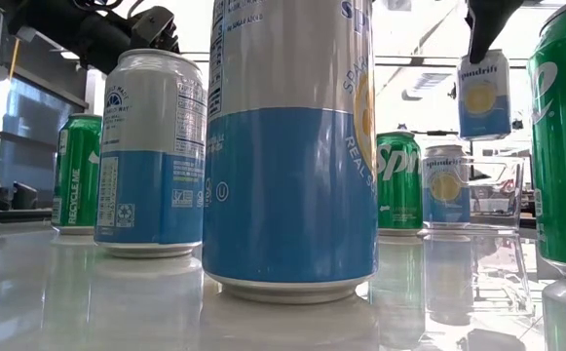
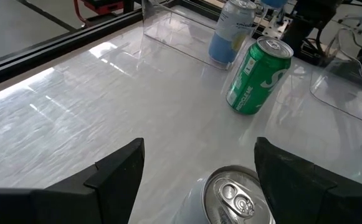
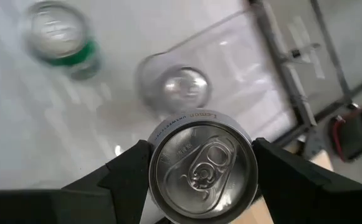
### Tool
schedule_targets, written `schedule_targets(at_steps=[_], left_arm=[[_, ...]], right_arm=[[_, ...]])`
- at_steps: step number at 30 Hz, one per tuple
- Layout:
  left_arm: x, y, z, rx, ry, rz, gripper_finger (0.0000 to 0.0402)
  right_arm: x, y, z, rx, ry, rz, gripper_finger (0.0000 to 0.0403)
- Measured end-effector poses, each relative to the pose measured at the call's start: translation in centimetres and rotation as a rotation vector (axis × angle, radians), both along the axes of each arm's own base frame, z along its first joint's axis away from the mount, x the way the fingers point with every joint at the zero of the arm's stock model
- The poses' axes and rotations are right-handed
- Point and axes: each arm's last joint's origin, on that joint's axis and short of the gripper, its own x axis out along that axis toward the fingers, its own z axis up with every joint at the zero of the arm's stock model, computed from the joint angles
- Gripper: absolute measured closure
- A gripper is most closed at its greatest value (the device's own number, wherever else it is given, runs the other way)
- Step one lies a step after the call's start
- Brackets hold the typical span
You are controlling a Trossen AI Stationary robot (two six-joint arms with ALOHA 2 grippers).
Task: Sort soda cans
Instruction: Put the blue-white soda can into the top right transparent bin
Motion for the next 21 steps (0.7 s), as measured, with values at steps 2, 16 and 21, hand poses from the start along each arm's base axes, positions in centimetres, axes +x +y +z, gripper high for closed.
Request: schedule_targets(at_steps=[2,16,21], left_arm=[[0.0,0.0,0.0,0.000,0.000,0.000,0.0122],[0.0,0.0,0.0,0.007,0.004,-0.006,0.0122],[0.0,0.0,0.0,0.006,0.002,-0.006,0.0122]], right_arm=[[-0.4,-0.8,0.2,-0.019,-0.006,-0.029,0.0156],[-0.4,-4.7,-3.0,0.043,0.030,-0.092,0.0156],[-1.0,-5.2,-4.2,0.091,-0.016,-0.088,0.0156]])
